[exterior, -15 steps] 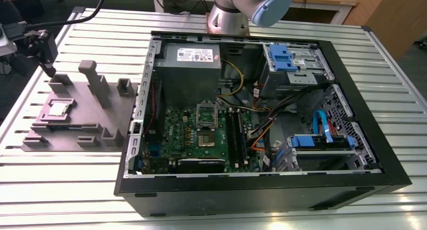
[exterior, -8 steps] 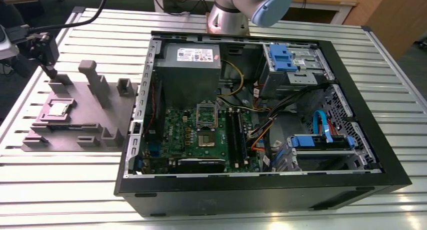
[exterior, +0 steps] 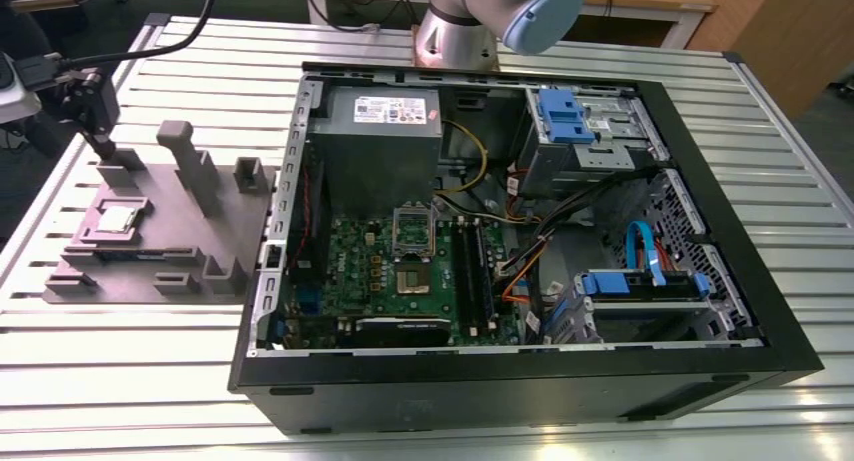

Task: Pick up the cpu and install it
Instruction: 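Pick up the cpu and move it towards the insertion slot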

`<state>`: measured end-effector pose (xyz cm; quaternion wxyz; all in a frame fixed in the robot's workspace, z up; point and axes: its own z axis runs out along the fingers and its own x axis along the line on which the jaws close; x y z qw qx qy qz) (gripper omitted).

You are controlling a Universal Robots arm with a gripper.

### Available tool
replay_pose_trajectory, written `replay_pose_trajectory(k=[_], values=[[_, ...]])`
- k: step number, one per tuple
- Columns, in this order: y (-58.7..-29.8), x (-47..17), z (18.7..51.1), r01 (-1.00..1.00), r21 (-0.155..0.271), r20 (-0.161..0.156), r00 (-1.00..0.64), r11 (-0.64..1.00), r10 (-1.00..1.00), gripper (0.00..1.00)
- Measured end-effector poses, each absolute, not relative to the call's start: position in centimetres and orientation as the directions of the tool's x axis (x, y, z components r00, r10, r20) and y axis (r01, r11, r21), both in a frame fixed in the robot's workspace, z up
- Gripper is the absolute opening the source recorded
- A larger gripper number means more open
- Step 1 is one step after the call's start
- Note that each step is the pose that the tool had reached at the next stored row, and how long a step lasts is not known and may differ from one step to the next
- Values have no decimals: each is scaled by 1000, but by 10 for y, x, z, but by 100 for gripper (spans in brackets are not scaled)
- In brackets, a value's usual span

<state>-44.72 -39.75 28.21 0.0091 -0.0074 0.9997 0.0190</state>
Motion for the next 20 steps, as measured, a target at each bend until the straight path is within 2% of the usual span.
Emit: replay_pose_trajectory(k=[20], values=[[-398,-447,269,-30,36,-17,-999,999,-29,59]])
